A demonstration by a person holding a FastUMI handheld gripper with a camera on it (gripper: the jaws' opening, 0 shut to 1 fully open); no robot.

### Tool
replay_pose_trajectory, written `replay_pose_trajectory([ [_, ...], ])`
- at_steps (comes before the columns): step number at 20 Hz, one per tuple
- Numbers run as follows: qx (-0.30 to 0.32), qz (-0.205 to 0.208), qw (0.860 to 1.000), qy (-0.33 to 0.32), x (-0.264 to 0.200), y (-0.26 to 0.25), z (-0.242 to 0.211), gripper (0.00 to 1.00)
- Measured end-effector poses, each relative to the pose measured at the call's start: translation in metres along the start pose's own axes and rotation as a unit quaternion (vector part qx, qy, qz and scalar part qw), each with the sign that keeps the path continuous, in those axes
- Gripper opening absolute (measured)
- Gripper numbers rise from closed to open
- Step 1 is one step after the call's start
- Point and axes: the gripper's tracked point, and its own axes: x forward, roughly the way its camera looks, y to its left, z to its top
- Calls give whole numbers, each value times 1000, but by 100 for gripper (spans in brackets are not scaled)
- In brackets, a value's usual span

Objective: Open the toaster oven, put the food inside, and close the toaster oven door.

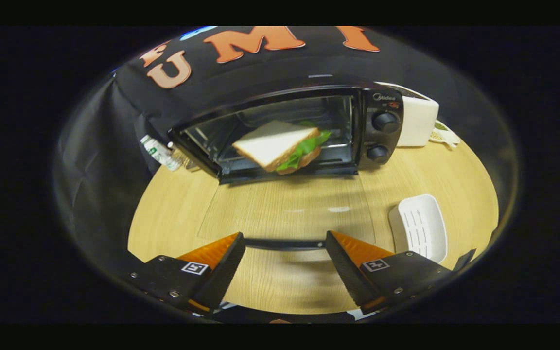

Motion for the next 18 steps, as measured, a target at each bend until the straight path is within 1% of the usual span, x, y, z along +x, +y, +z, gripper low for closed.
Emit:
replay_pose_trajectory([
  [1, -6, 4, 1000, 11, 2, 4, -10, 99],
  [3, -14, -2, 999, 30, 7, 5, -24, 99],
  [6, -41, -20, 998, 51, 17, 3, -39, 99],
  [10, -69, -47, 995, 55, 35, 5, -44, 99],
  [11, -71, -53, 994, 66, 38, 5, -49, 99],
  [14, -79, -63, 992, 72, 50, 5, -55, 99],
  [15, -80, -68, 993, 59, 52, 5, -51, 99],
  [16, -78, -73, 992, 67, 51, 4, -51, 99],
  [18, -59, -80, 993, 61, 52, 3, -46, 98],
])
